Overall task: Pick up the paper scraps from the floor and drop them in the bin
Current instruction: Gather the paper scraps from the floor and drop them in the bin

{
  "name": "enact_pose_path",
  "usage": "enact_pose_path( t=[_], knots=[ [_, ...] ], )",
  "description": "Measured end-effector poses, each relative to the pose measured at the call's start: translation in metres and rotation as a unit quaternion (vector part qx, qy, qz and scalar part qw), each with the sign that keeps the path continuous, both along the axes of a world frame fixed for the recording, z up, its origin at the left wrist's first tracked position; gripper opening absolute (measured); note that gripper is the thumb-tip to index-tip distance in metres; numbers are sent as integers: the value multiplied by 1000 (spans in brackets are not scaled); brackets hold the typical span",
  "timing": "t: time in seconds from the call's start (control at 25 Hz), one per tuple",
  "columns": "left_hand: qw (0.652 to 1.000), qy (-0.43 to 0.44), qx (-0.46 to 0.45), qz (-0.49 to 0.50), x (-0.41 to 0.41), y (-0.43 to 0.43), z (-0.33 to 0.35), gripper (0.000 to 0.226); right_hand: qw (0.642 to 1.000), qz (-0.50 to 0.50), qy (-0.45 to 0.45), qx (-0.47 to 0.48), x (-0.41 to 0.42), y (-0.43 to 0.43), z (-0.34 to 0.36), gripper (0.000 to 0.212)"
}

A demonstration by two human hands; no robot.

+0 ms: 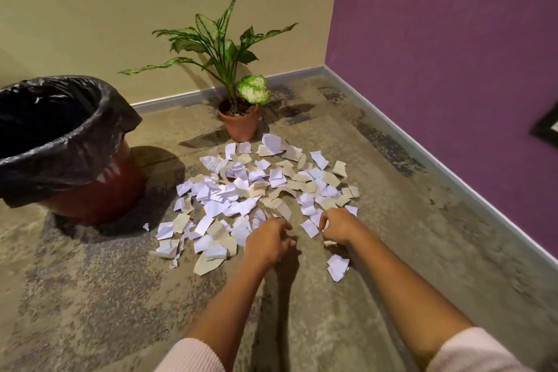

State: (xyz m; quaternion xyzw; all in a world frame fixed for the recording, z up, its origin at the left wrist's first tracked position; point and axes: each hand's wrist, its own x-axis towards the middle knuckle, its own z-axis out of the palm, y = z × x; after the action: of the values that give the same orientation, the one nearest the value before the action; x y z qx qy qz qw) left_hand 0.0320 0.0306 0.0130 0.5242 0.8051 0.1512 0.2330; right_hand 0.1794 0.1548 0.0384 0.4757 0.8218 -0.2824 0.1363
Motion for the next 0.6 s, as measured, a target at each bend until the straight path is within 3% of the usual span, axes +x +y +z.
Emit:
enact_pose_path(
  t=[0.2,0.36,0.48,0.6],
  knots=[
    [999,3,-39,-26,33,-5,-26,36,991,-2,-109,-84,37,-11,-28,38],
    [999,11,-41,13,42,-5,-35,40,989,12,-123,-78,43,-19,-43,61],
    [999,5,-21,46,45,-5,-39,31,986,30,-140,-81,40,-23,-53,54],
    [998,-13,-4,61,42,-3,-44,21,992,16,-93,-89,37,-23,-53,36]
  ],
)
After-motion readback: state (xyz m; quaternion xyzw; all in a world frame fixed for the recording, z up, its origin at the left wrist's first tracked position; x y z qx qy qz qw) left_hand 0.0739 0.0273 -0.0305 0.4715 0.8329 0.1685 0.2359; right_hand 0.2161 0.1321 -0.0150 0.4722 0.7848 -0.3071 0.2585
